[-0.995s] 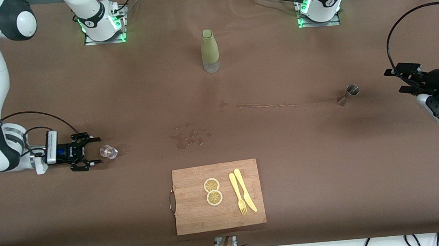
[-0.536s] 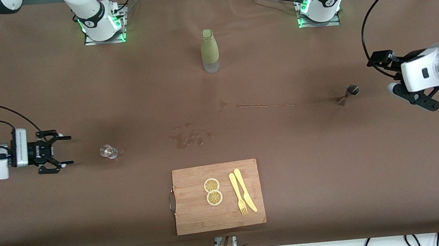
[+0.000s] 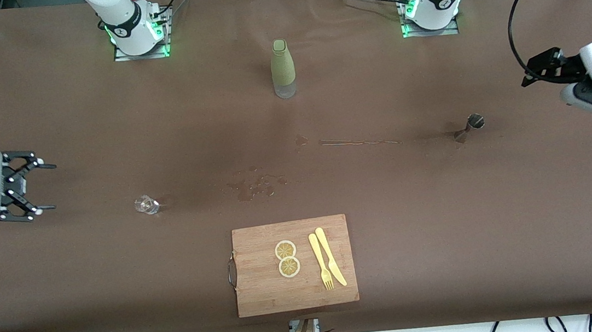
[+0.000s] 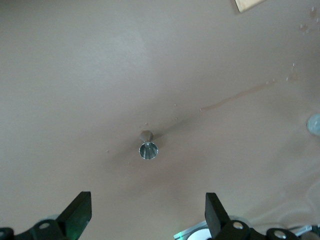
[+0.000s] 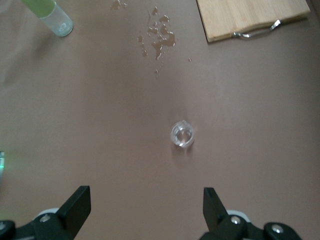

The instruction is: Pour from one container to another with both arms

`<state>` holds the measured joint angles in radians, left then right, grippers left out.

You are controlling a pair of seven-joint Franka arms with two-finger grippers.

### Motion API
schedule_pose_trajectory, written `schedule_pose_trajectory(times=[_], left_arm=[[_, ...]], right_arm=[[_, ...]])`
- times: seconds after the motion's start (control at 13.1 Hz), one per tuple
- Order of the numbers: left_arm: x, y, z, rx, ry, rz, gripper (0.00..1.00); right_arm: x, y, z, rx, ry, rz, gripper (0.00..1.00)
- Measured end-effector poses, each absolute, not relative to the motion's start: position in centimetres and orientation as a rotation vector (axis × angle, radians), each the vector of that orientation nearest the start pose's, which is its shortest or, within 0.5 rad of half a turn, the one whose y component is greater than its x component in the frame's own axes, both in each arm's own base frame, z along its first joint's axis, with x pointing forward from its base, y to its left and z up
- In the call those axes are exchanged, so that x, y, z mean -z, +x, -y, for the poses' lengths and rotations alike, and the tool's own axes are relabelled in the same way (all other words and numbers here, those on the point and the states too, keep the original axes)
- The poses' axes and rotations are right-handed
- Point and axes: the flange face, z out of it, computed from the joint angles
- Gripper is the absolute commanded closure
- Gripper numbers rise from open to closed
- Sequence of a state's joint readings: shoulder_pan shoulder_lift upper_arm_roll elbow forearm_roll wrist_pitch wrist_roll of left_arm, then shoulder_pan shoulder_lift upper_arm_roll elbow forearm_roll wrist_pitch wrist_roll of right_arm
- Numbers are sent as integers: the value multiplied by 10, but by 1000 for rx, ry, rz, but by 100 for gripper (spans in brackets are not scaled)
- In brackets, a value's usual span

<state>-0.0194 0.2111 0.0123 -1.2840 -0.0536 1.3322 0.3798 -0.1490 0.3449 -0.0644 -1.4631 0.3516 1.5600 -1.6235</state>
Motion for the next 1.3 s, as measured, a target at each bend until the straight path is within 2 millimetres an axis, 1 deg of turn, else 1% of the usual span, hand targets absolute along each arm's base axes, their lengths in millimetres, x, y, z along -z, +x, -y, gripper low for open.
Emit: schedule_pose_trajectory(times=[0.15,0.31,0.46,0.61,0.77,0.84,0.99,1.07,1.22,1.3], left_arm=[[-636,583,9,-196,-3176,-401,0],[-650,573,9,-184,-3186,-244,0],[-654,568,20,-199,-3188,-133,0],[-651,568,30,-215,-3187,-60,0],[-645,569,31,-236,-3185,-45,0],[-641,570,31,-246,-3184,-44,0],[-637,572,32,-258,-3183,-42,0],[-637,572,32,-259,-3183,-42,0],[-637,572,34,-258,-3183,-51,0],[-637,572,37,-257,-3183,-60,0]], right_arm=[[-528,612,85,76,-2311,1653,0],[-574,590,71,23,-2473,1556,0],[-607,569,53,-22,-2615,1433,0],[-634,549,33,-63,-2731,1331,0],[-651,532,14,-97,-2815,1206,0],[-658,525,4,-111,-2856,1111,0],[-668,514,-16,-131,-2958,834,0],[-672,510,-25,-125,-2993,729,0],[-679,508,-34,-95,-3023,638,0],[-679,510,-32,-60,-3031,615,0]])
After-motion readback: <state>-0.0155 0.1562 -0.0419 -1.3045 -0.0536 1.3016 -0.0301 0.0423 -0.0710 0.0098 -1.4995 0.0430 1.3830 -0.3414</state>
